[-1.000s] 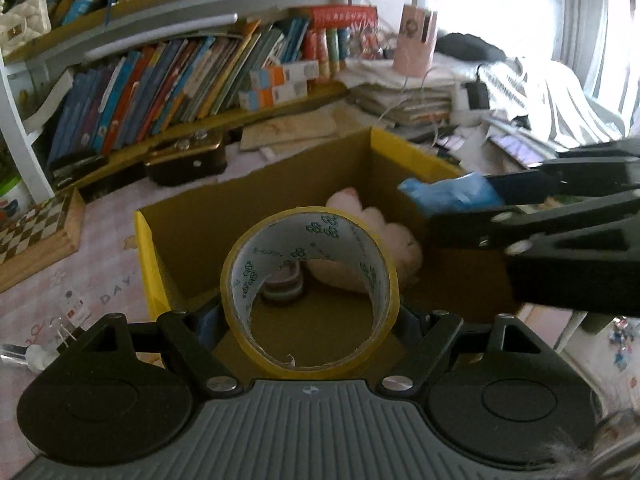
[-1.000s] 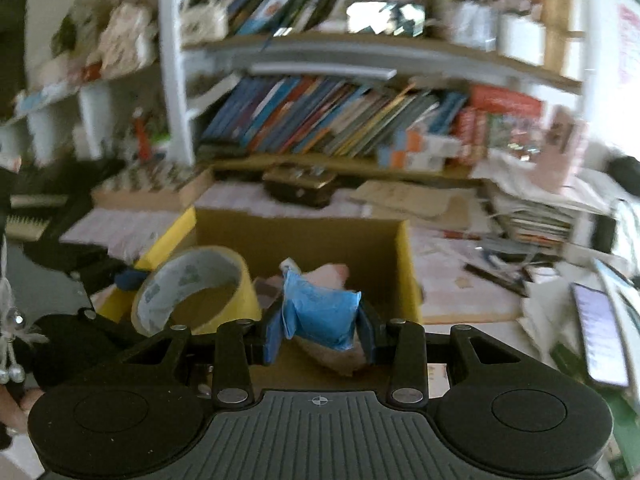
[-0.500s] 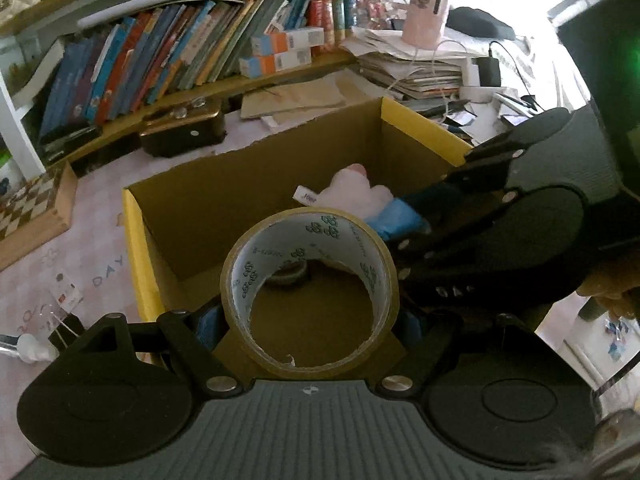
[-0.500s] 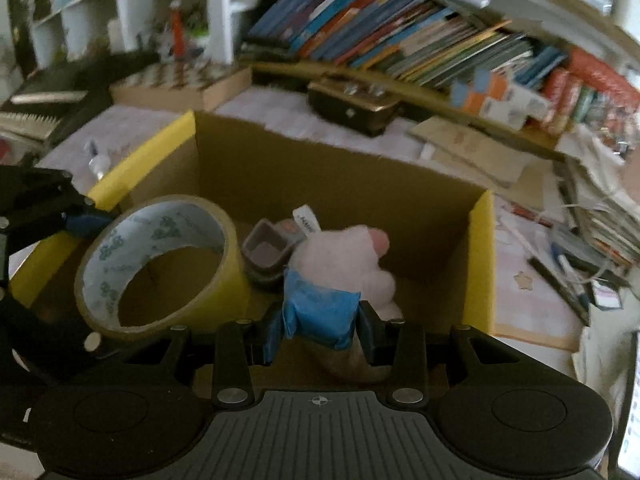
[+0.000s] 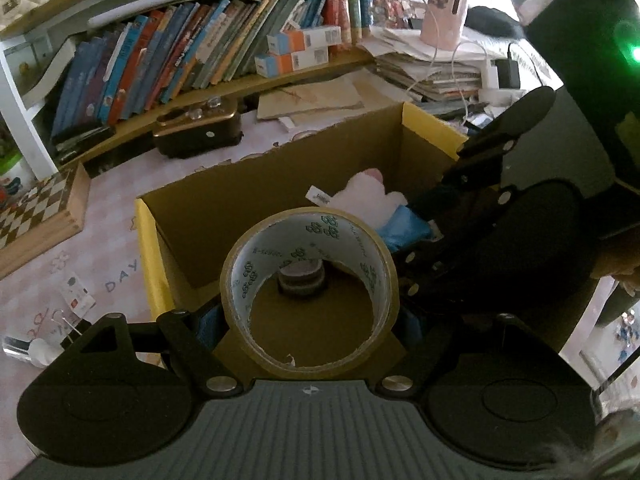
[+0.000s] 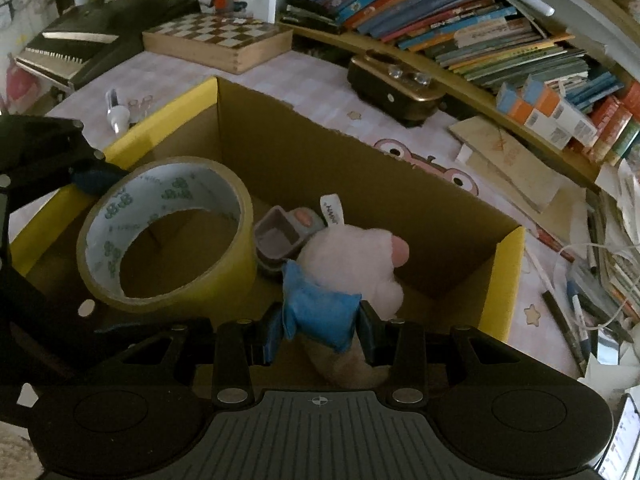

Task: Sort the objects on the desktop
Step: 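Lower the blue item into the box with the right tool while the left tool drops the tape roll, then lift both open tools out of the box and move back over the table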

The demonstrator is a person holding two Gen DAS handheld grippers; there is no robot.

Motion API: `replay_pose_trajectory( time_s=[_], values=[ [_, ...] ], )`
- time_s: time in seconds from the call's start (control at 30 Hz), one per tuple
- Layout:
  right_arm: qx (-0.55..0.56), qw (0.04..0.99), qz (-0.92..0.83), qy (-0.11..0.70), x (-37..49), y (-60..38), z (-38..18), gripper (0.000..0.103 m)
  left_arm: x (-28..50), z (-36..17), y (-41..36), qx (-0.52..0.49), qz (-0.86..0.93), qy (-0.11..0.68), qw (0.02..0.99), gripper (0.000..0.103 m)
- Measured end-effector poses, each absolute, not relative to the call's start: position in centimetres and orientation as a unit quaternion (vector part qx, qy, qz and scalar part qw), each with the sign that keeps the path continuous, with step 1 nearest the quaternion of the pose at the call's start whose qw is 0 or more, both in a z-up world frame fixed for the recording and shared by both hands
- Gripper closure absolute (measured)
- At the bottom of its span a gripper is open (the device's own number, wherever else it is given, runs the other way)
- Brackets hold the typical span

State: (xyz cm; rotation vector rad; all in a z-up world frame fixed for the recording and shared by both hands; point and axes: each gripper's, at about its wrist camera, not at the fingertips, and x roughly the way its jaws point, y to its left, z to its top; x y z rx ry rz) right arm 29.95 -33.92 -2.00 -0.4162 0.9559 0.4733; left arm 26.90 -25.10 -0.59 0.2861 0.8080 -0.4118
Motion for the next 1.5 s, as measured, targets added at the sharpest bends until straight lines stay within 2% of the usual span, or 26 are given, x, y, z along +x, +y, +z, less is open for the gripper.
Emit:
replay_pose_trajectory(
  time_s=[0.1,0.4,0.57,0.67,0.73,0.93,1.5],
  values=[
    [-0.194,0.839,0.223,0.457,30.3,-34.0,-2.6,0.064,26.8,-0.7,-25.3,0.147,-0.196,0.391,0.887,0.022],
    [-0.146,0.850,0.219,0.456,30.7,-35.2,-2.3,0.060,26.1,-0.4,-25.2,0.155,-0.173,0.366,0.901,0.003],
    [-0.117,0.862,0.221,0.441,30.1,-35.7,-1.6,0.055,25.4,0.4,-24.5,0.143,-0.169,0.350,0.910,0.003],
    [-0.097,0.870,0.217,0.431,29.5,-36.0,-1.0,0.049,24.9,1.1,-24.1,0.135,-0.168,0.339,0.916,0.003],
    [-0.085,0.880,0.203,0.422,29.0,-36.3,-0.4,0.033,24.4,1.8,-23.7,0.127,-0.163,0.329,0.921,0.002],
    [-0.039,0.907,0.176,0.380,26.6,-37.4,1.6,0.021,22.2,4.2,-22.3,0.088,-0.169,0.291,0.937,0.000],
    [0.034,0.957,0.060,0.282,17.2,-37.9,5.1,0.016,14.8,7.9,-17.8,0.028,-0.194,0.216,0.956,0.000]
  ],
)
